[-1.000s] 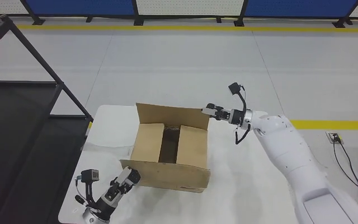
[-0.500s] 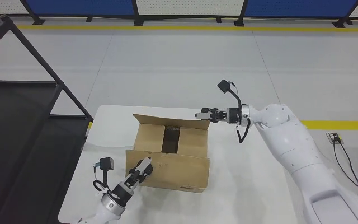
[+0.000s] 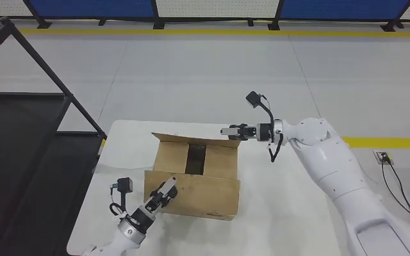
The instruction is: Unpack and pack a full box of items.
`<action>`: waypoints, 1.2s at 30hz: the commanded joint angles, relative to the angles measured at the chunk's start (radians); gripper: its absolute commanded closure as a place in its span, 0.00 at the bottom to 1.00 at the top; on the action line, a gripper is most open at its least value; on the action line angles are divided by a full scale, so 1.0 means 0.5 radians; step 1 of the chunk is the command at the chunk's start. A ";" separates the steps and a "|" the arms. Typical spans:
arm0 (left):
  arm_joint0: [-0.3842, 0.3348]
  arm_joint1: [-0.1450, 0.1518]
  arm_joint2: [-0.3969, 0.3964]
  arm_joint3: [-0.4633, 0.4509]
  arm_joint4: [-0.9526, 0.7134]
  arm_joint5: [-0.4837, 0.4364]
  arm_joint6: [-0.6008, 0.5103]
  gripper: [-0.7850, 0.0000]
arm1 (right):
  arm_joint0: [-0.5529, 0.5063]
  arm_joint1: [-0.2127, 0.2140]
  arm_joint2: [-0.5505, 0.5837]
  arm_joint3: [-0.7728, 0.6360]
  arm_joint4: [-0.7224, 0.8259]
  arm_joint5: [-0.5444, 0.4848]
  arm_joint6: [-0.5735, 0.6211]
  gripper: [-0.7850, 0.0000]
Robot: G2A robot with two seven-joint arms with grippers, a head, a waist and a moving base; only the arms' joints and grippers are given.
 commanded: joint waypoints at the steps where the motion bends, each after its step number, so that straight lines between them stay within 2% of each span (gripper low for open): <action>1: -0.035 -0.006 0.016 0.004 -0.028 0.054 0.043 0.00 | -0.024 0.002 0.003 -0.072 0.006 0.118 -0.007 0.00; 6: -0.145 -0.016 0.061 0.048 -0.042 0.167 0.069 0.00 | -0.070 0.017 0.030 -0.226 0.037 0.372 0.038 0.00; 13: -0.292 -0.026 0.135 0.134 0.052 0.290 0.085 0.00 | -0.140 0.022 0.046 -0.383 0.151 1.082 0.035 0.00; 18: -0.365 -0.029 0.157 0.172 0.045 0.270 0.019 0.00 | -0.149 0.022 0.048 -0.400 0.147 1.115 0.007 0.00; 24: -0.365 -0.029 0.157 0.172 0.045 0.270 0.019 0.00 | -0.182 0.020 0.042 -0.426 0.142 1.123 -0.043 0.00; 36: -0.397 -0.041 0.190 0.235 0.094 0.297 0.123 0.00 | -0.501 0.055 0.143 -0.738 0.239 1.494 -0.293 0.00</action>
